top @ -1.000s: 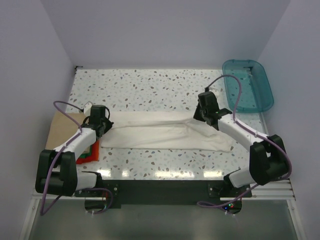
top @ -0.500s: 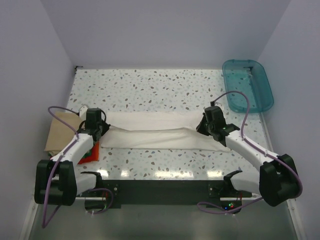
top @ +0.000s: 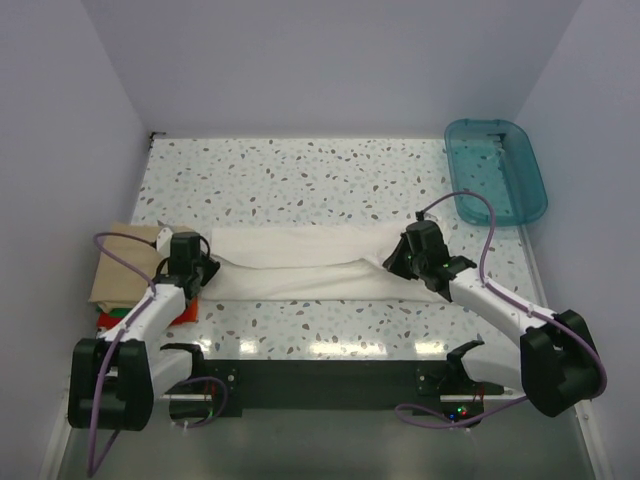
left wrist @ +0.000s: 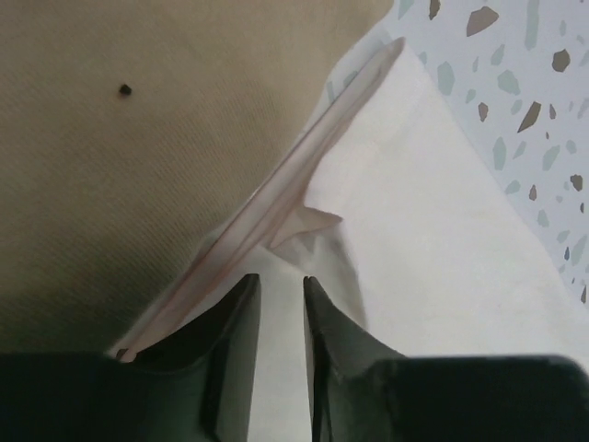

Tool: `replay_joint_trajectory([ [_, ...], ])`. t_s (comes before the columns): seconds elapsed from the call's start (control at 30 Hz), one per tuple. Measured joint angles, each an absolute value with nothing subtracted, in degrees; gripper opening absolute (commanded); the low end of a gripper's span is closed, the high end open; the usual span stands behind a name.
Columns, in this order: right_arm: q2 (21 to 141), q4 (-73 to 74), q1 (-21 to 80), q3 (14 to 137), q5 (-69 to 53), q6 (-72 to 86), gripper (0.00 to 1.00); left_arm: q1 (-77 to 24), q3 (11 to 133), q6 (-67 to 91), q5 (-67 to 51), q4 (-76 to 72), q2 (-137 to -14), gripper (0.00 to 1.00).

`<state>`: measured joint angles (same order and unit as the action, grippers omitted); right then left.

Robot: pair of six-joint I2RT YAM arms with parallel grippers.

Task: Fold and stack the t-shirts
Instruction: Fold the tshirt

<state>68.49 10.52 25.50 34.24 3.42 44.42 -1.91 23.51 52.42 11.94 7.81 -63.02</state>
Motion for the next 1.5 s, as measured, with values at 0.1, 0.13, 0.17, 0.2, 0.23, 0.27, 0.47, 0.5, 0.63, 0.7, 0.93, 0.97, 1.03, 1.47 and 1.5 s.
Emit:
replay_joint_trajectory([
  [0.1,68.49,10.0,25.52,34.26,2.39,44.69,0.13,-1.89,23.46,53.01,11.99,7.81,-61.28,0.41],
  [0.13,68.49,9.91,25.52,34.26,2.02,44.69,0.13,-1.89,23.46,53.06,12.01,7.92,-60.73,0.42],
  [0.17,68.49,9.85,25.58,34.28,1.89,44.66,0.13,-1.89,23.46,53.06,12.05,8.14,-59.94,0.42],
  [0.2,68.49,9.85,25.65,34.33,1.8,44.66,0.13,-1.89,23.46,53.06,12.19,8.38,-59.11,0.43],
  [0.23,68.49,9.85,25.76,34.39,1.72,44.64,0.13,-1.89,23.46,53.06,12.27,8.64,-58.37,0.43],
  [0.27,68.47,9.8,25.89,34.44,1.69,44.66,0.13,-1.89,23.46,53.06,12.38,8.86,-57.41,0.43],
  [0.47,68.47,9.78,27.18,34.63,1.54,45.01,0.08,-1.89,24.97,53.01,12.71,9.58,-55.83,0.42],
  [0.5,68.47,9.76,27.51,34.68,1.54,45.15,0.08,-1.89,25.41,53.01,12.84,9.61,-56.38,0.42],
  [0.63,68.47,9.63,29.12,34.72,1.96,46.0,0.08,-1.89,28.18,53.23,13.76,10.55,-61.36,0.41],
  [0.7,68.49,9.56,30.26,34.76,2.31,46.5,0.08,-1.91,29.23,53.47,13.98,10.83,-64.2,0.4],
  [0.93,69.1,9.41,33.01,35.14,3.6,47.27,0.1,-1.98,29.85,54.5,14.37,11.22,-68.88,0.26],
  [0.97,69.23,9.41,33.08,35.14,3.68,47.31,0.12,-1.98,29.85,54.5,14.35,11.2,-69.04,0.22],
  [1.03,69.34,9.5,33.12,35.14,3.99,47.33,0.17,-2.02,29.85,54.65,14.33,11.16,-69.08,0.11],
  [1.47,65.54,17.98,32.12,39.44,9.74,43.48,0.57,-2.02,28.01,54.02,14.81,10.59,-59.77,0.21],
  [1.5,64.69,18.65,30.96,39.55,9.54,42.81,0.57,-2.02,27.59,53.84,14.9,10.61,-58.92,0.3],
])
